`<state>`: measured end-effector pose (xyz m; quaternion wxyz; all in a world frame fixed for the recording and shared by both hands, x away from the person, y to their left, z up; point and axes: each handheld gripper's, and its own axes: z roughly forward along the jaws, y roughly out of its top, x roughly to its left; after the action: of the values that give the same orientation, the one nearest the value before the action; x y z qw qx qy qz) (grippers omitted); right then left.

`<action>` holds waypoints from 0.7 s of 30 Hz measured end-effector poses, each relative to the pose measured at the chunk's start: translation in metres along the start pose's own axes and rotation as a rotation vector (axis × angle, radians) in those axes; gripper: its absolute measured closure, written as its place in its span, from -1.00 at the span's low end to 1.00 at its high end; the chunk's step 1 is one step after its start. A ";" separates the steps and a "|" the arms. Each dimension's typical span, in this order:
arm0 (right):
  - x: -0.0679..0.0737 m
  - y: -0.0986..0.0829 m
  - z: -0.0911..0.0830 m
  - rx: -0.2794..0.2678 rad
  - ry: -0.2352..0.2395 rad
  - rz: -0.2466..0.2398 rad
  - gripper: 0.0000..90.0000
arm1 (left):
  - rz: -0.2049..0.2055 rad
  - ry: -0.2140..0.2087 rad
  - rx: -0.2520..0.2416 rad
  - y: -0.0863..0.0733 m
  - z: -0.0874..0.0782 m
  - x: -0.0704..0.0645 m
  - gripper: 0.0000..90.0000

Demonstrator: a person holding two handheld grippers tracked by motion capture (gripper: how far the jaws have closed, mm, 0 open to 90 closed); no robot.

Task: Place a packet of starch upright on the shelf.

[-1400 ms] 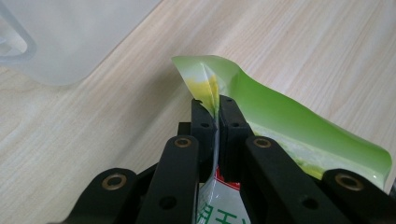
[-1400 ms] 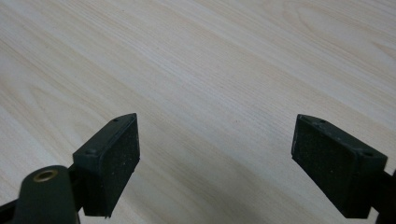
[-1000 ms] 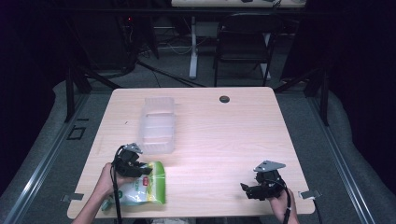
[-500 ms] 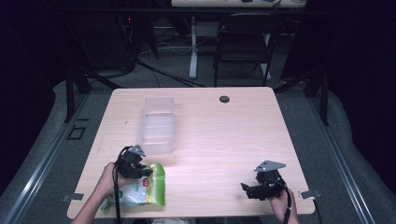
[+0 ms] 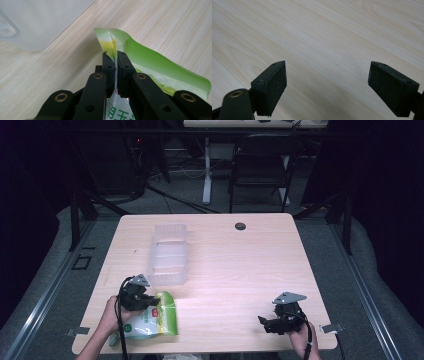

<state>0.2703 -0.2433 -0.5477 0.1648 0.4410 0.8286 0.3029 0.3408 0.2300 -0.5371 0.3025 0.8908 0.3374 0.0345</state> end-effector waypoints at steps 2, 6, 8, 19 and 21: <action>0.000 0.000 0.000 0.001 0.004 -0.002 -0.67 | -0.005 0.008 -0.015 -0.001 -0.003 0.000 0.94; 0.000 0.000 0.000 0.007 0.005 -0.007 -0.67 | -0.038 -0.013 -0.062 -0.004 -0.009 0.003 0.94; 0.000 0.000 0.000 0.004 0.000 -0.004 -0.67 | -0.073 -0.022 -0.074 -0.005 -0.012 0.004 0.95; 0.000 0.000 -0.001 0.003 -0.005 -0.005 -0.67 | -0.128 0.001 -0.182 -0.013 -0.033 0.005 0.95; 0.000 0.000 -0.001 0.000 -0.006 -0.002 -0.67 | -0.135 0.013 -0.201 -0.014 -0.035 0.004 0.94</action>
<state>0.2698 -0.2432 -0.5471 0.1676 0.4412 0.8285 0.3013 0.3268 0.2590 -0.5175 0.3898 0.8309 0.3935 0.0534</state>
